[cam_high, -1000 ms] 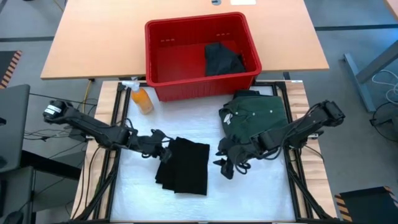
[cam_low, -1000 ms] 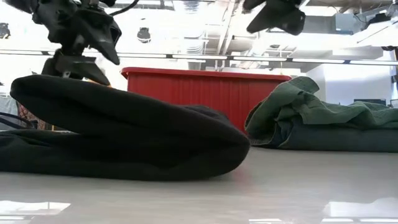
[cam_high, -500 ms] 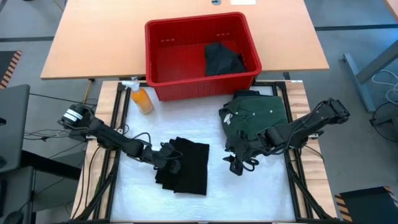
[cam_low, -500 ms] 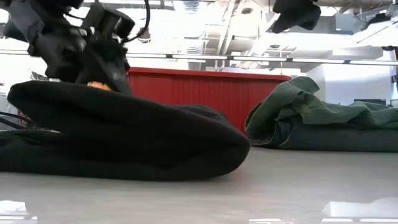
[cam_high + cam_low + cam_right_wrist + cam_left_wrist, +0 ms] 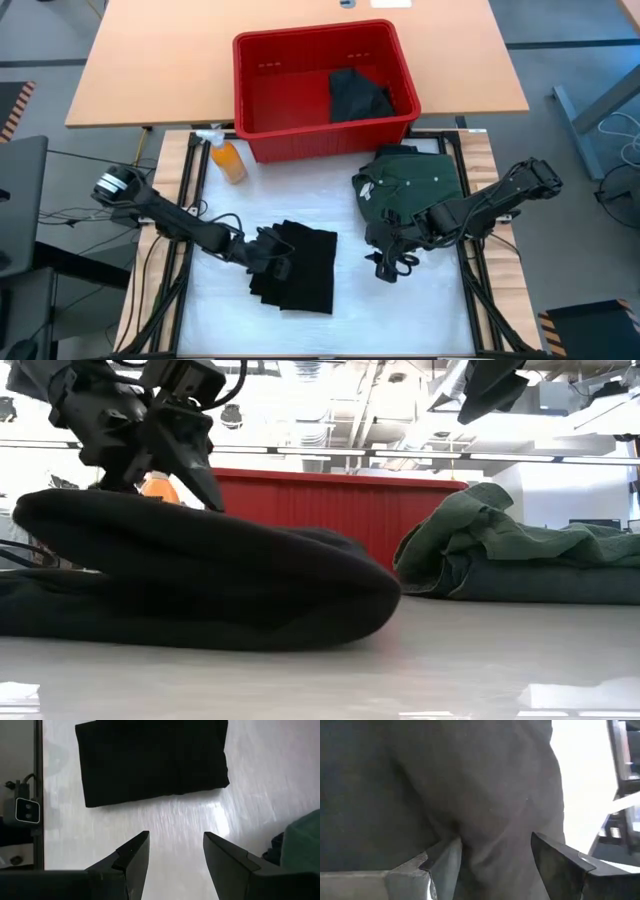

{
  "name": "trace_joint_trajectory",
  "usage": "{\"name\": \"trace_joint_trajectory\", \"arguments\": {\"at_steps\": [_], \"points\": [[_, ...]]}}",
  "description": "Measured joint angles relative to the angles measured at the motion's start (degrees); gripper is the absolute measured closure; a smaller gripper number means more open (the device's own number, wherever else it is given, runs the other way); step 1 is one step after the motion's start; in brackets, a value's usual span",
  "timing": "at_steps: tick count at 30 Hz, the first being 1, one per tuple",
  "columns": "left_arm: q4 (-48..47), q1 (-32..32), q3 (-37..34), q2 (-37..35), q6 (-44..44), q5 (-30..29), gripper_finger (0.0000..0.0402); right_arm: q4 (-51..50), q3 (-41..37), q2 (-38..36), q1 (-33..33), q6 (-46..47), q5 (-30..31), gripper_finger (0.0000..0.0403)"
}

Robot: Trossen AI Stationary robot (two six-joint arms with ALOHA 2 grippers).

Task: Fold laundry
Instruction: Stack the black shirt on top of the green polo shirt

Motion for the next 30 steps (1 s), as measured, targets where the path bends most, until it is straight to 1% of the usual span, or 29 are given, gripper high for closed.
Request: {"name": "trace_joint_trajectory", "arguments": {"at_steps": [4,7,9,14,16,19,22,24,26,28,30], "points": [[-10.6,-0.8,3.1,-1.4,-0.6,-0.7,0.0174,0.0,0.0,0.0,-0.3,-0.4,0.0,0.0188],[-13.3,-2.0,3.8,-1.0,-2.1,-2.5,0.0174,0.0,0.0,0.0,-0.3,-0.4,0.0,0.0188],[-12.6,-2.6,3.8,-0.4,-3.3,-3.1,0.0174,0.0,0.0,0.0,-0.3,-0.4,0.0,0.0188],[-9.5,-2.7,3.8,2.3,-3.2,-3.1,0.0174,0.1,0.0,0.0,-0.3,-0.4,0.0,0.0188],[-4.9,-2.7,3.9,3.9,-2.4,-2.8,0.0174,0.1,0.0,0.0,-0.3,-0.4,0.0,0.0188],[-1.5,-2.7,3.9,6.3,-1.9,-1.8,0.0174,0.1,0.0,0.0,-0.3,-0.6,0.0,0.0188],[-1.3,-2.7,3.8,7.8,-2.4,-1.6,0.0177,0.0,0.0,0.0,-0.3,-0.6,0.0,0.0188],[-0.3,-2.7,3.8,7.9,-2.3,-2.4,0.0193,-0.1,0.0,0.0,-0.3,-0.7,0.1,0.0188],[0.4,-2.6,3.8,7.8,-0.9,-3.0,0.0229,-0.2,0.0,0.0,-0.3,-0.7,0.1,0.0188],[1.7,-2.4,3.8,7.5,1.5,-2.9,0.0287,-0.4,0.0,0.0,-0.3,-0.7,0.1,0.0188],[3.1,-2.3,3.8,7.3,3.2,-3.2,0.0359,-0.6,0.0,0.0,-0.3,-0.8,0.1,0.0188]]}}
